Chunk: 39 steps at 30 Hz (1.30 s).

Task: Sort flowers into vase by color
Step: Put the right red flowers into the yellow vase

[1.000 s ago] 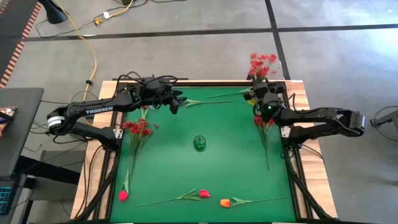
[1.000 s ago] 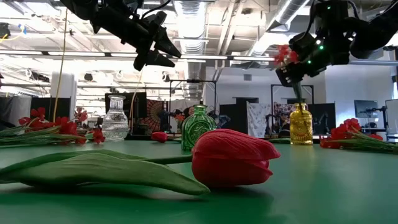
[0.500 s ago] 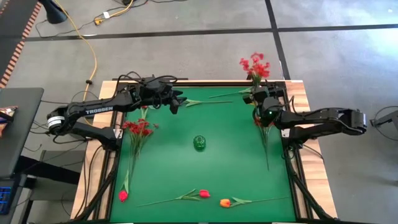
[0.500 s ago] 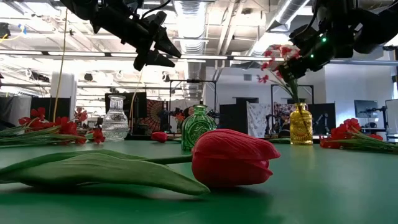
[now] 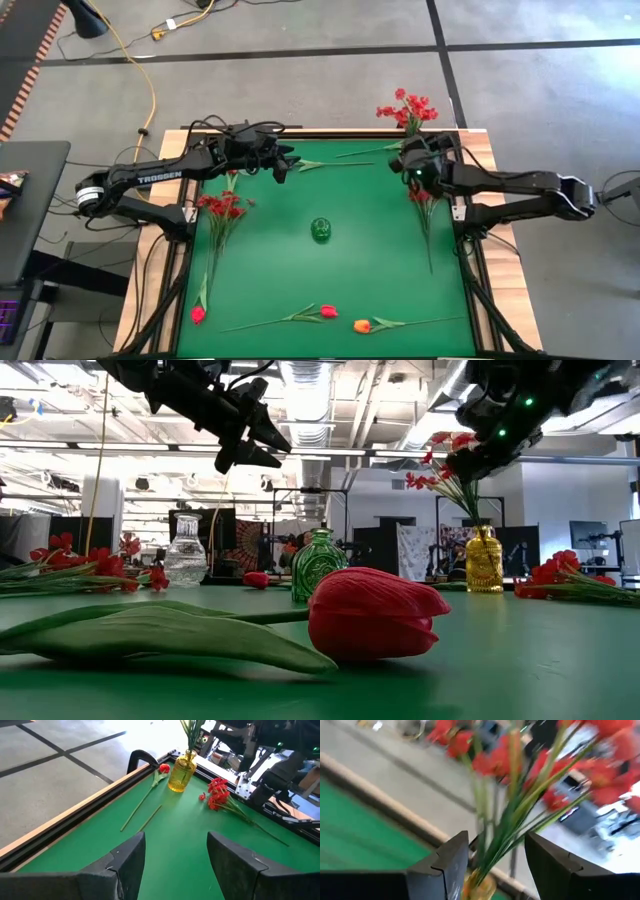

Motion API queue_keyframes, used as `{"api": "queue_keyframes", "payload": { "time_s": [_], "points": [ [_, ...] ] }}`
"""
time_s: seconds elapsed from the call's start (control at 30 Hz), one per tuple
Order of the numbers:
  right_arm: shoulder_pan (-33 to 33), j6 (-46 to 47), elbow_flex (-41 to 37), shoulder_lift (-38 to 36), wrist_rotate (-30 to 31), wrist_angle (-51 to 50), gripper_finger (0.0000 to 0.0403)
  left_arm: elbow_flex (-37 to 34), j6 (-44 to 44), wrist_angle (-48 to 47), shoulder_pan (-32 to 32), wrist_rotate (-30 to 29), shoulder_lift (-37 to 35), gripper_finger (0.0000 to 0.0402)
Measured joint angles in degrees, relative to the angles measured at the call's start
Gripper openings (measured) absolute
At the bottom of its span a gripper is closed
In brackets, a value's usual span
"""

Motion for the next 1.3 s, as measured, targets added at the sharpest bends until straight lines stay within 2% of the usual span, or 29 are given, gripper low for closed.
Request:
{"api": "queue_keyframes", "payload": {
  "time_s": [0.13,0.33,0.43,0.6,0.73,1.0,1.3],
  "points": [
    [0.24,8.44,4.49,0.07,-6.88,-14.57,0.0220,0.00,0.15,0.00,0.00,0.03,0.00,0.0200],
    [0.32,19.20,11.57,0.07,-25.44,-31.71,0.0220,0.00,0.17,0.00,-0.02,0.03,0.00,0.0200],
    [0.73,25.70,14.46,0.07,-32.13,-38.67,0.0220,0.00,0.20,0.02,-0.02,0.05,0.00,0.0200],
    [0.92,37.91,16.09,0.07,-44.11,-45.20,0.0217,0.00,0.21,0.02,-0.02,0.05,0.00,0.0200],
    [1.76,50.28,12.74,0.07,-54.80,-46.62,0.0212,0.00,0.22,0.02,-0.01,0.14,0.00,0.0200],
    [6.87,67.10,2.36,0.11,-55.72,-46.65,0.0197,0.00,2.16,0.11,-0.02,3.05,-0.02,0.0200],
    [7.89,71.81,-4.20,0.51,-56.29,-45.57,0.0192,0.00,2.21,0.11,-0.02,3.09,-0.02,0.0200]
  ]
}}
